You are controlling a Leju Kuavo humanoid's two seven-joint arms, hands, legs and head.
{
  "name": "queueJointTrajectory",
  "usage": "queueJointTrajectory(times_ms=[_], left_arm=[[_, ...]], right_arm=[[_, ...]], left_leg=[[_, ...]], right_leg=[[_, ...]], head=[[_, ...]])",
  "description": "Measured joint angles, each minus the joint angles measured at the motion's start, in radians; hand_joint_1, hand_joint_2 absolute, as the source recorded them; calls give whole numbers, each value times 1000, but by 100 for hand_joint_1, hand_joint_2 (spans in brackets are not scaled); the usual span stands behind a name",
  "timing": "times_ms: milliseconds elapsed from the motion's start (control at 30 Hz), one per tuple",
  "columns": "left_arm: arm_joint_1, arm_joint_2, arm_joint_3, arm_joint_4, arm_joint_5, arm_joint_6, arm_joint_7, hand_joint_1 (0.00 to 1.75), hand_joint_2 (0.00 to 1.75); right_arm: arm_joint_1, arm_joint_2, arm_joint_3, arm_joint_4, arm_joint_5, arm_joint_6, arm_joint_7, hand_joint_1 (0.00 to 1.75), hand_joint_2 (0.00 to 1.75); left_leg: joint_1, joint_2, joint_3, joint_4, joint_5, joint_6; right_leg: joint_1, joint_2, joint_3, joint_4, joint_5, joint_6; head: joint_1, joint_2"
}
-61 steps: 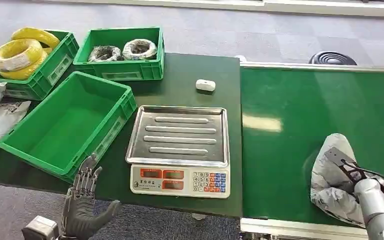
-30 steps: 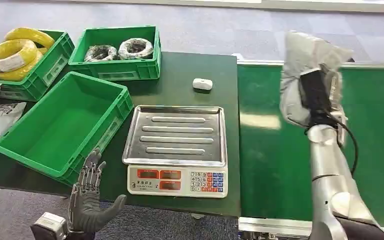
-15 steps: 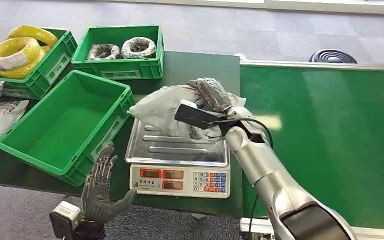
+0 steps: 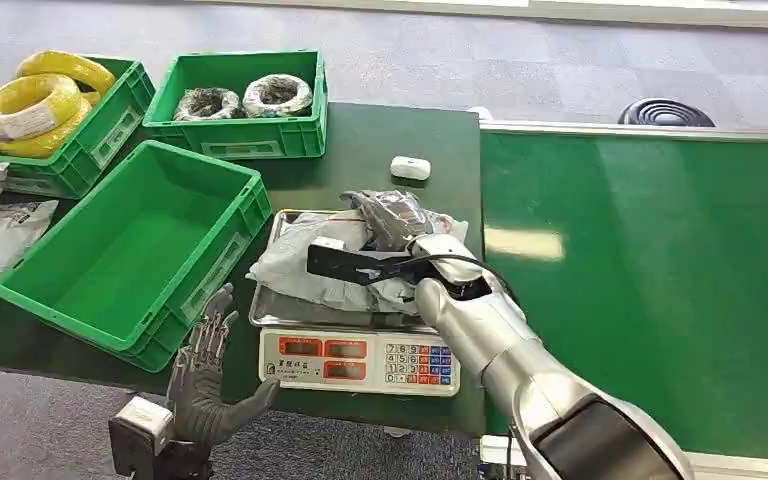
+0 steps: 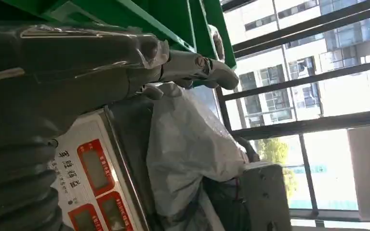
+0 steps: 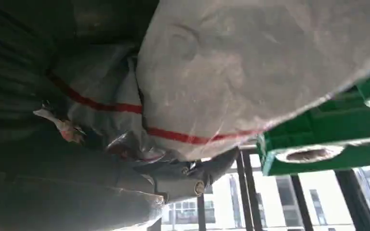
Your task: Moved the parcel from conveyor to table for the left to box.
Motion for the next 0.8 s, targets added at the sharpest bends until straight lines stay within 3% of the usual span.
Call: queueJointTrajectory(times_ms=[400, 600, 700, 800], left_arm=[[1, -48, 132, -93, -209, -81, 70, 0, 175], [-97, -52, 114, -80, -322, -94, 100, 0, 175], [-178, -55, 71, -28, -404, -91, 126, 0, 175], [-238, -63, 39, 18, -421, -87, 139, 0, 175]], right_arm=[[73, -23, -104, 20, -187, -46, -260, 0, 175], [177, -68, -166, -174, -269, -53, -305, 0, 175], [292, -114, -198, -408, -315, -74, -297, 0, 175], [370, -151, -224, -582, -326, -68, -282, 0, 175]], left_leg=[[0, -1, 2, 0, 0, 0], [0, 0, 3, 1, 0, 0], [0, -5, 1, 1, 0, 0], [0, 1, 1, 1, -1, 0]], right_leg=[[0, -1, 0, 0, 0, 0], [0, 0, 0, 0, 1, -1], [0, -5, 2, -1, 1, 0], [0, 1, 0, 0, 1, -1]], head=[[0, 0], [0, 0], [-1, 0], [0, 0]])
